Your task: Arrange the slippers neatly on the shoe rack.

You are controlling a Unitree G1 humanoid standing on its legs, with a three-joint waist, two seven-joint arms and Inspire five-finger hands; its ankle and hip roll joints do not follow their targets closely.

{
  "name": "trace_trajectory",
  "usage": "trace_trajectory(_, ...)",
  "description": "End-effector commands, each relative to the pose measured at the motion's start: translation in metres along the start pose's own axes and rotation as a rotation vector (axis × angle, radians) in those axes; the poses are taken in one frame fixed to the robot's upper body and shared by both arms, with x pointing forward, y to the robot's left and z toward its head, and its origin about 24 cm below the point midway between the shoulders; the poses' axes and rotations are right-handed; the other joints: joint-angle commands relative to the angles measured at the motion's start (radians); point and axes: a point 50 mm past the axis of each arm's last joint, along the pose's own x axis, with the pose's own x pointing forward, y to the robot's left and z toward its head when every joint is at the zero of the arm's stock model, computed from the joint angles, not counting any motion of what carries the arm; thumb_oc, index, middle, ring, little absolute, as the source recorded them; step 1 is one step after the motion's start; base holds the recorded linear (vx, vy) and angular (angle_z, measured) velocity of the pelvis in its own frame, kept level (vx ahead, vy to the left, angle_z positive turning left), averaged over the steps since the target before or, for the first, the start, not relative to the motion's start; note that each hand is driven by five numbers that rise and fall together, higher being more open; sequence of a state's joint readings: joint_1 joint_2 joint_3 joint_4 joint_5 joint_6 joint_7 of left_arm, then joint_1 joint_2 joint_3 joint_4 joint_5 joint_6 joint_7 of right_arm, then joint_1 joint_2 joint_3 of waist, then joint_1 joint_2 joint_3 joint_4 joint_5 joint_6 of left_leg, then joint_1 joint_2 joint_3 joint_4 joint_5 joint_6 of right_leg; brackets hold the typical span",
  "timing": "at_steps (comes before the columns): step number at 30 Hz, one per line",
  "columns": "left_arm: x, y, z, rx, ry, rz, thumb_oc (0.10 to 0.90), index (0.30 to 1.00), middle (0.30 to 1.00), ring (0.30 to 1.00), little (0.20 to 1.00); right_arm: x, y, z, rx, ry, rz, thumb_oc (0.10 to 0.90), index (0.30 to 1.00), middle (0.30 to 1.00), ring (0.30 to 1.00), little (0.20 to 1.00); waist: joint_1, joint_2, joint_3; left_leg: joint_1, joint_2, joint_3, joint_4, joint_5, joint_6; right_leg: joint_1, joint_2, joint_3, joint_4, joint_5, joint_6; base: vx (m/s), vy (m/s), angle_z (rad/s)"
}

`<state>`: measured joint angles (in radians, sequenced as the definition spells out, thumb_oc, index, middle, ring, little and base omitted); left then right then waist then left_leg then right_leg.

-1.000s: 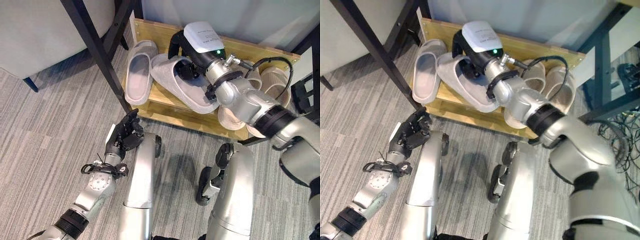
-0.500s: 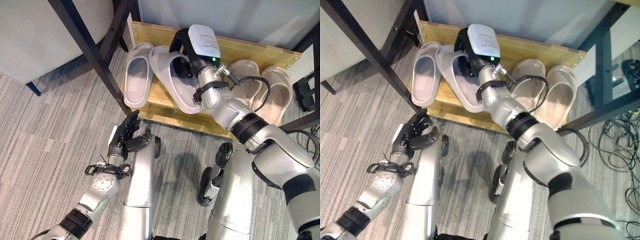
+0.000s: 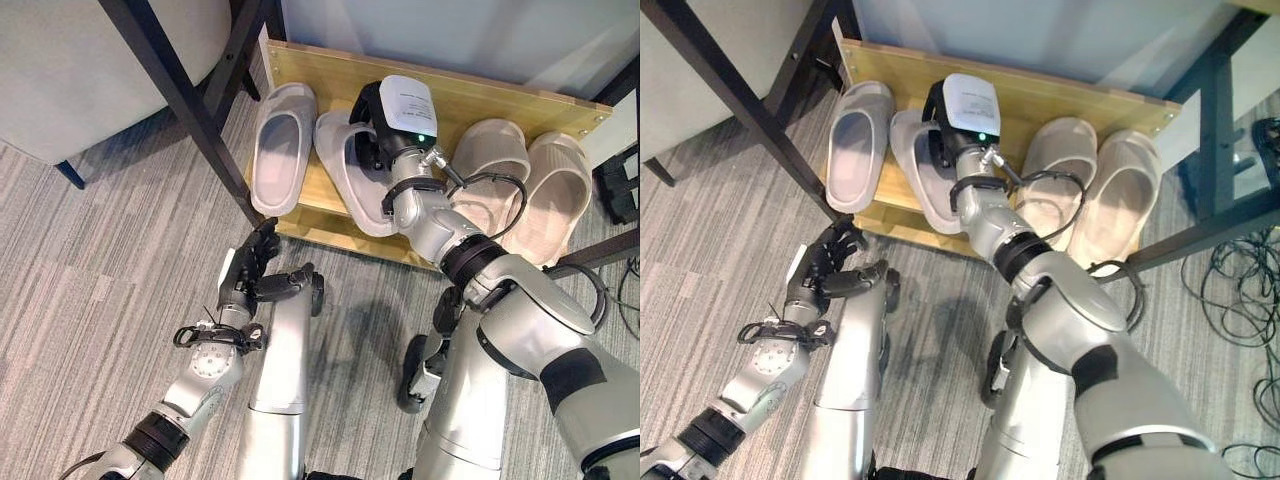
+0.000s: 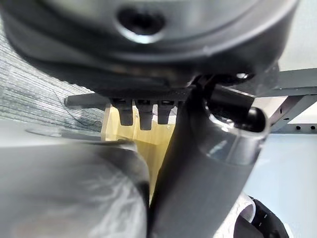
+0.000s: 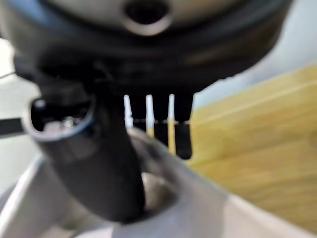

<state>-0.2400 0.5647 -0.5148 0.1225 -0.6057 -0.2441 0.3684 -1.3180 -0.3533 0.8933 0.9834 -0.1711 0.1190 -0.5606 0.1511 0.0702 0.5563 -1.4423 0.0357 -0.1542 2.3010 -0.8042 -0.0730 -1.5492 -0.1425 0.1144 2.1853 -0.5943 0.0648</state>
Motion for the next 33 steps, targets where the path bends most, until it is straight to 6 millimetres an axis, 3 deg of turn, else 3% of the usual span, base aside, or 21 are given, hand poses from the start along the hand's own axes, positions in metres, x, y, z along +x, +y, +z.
trace_trajectory(1, -0.014, -0.059, 0.002, -0.058, -0.054, -0.203, 0.8, 0.9, 0.9, 0.9, 0.9, 0.028, -0.049, 0.052, 0.067, -0.142, -0.222, 0.8, 0.9, 0.9, 0.9, 0.9, 0.043, 0.051, -0.036, -0.128, -0.063, 0.039, -0.125, 0.049, 0.065, -0.021, -0.031, -0.04, 0.003, -0.048, -0.135, 0.0, 0.0, 0.0)
trace_trajectory(5, -0.013, -0.06, 0.002, -0.058, -0.053, -0.205, 0.8, 0.9, 0.9, 0.9, 0.9, 0.025, -0.047, 0.064, 0.08, -0.194, -0.214, 0.8, 0.9, 0.9, 0.9, 0.9, 0.041, 0.046, -0.036, -0.128, -0.067, 0.04, -0.124, 0.044, 0.063, -0.021, -0.032, -0.037, 0.005, -0.049, -0.138, 0.01, 0.0, 0.0)
trace_trajectory(12, -0.015, -0.05, -0.002, -0.057, -0.031, -0.181, 0.8, 0.9, 0.9, 0.9, 0.9, 0.02, -0.073, 0.08, 0.118, -0.345, -0.245, 0.8, 0.9, 0.9, 0.9, 0.9, 0.032, 0.034, -0.036, -0.128, -0.063, 0.028, -0.118, 0.037, 0.059, -0.021, -0.027, -0.049, -0.008, -0.054, -0.143, 0.02, -0.004, -0.01)
trace_trajectory(18, -0.02, -0.037, -0.005, -0.046, -0.013, -0.145, 0.8, 0.9, 0.9, 0.9, 0.9, 0.015, -0.092, 0.078, 0.115, -0.412, -0.276, 0.8, 0.9, 0.9, 0.9, 0.9, 0.018, 0.029, -0.036, -0.128, -0.06, 0.019, -0.116, 0.045, 0.055, -0.021, -0.022, -0.062, -0.014, -0.052, -0.146, 0.01, -0.004, -0.01)
trace_trajectory(27, -0.025, -0.036, -0.009, -0.036, 0.004, -0.156, 0.8, 0.9, 0.9, 0.9, 0.9, 0.022, -0.071, 0.072, 0.049, -0.36, -0.186, 0.8, 0.9, 0.9, 0.9, 0.9, 0.031, 0.043, -0.036, -0.128, -0.066, 0.01, -0.117, 0.054, 0.046, -0.021, -0.026, -0.068, -0.007, -0.049, -0.144, 0.0, -0.004, -0.04)
trace_trajectory(33, -0.021, -0.039, -0.007, -0.041, -0.011, -0.163, 0.8, 0.9, 0.9, 0.9, 0.9, 0.028, -0.07, 0.072, -0.009, -0.34, -0.212, 0.8, 0.9, 0.9, 0.9, 0.9, 0.048, 0.045, -0.036, -0.128, -0.073, 0.004, -0.124, 0.05, 0.042, -0.021, -0.035, -0.072, 0.001, -0.059, -0.147, 0.0, 0.0, 0.0)
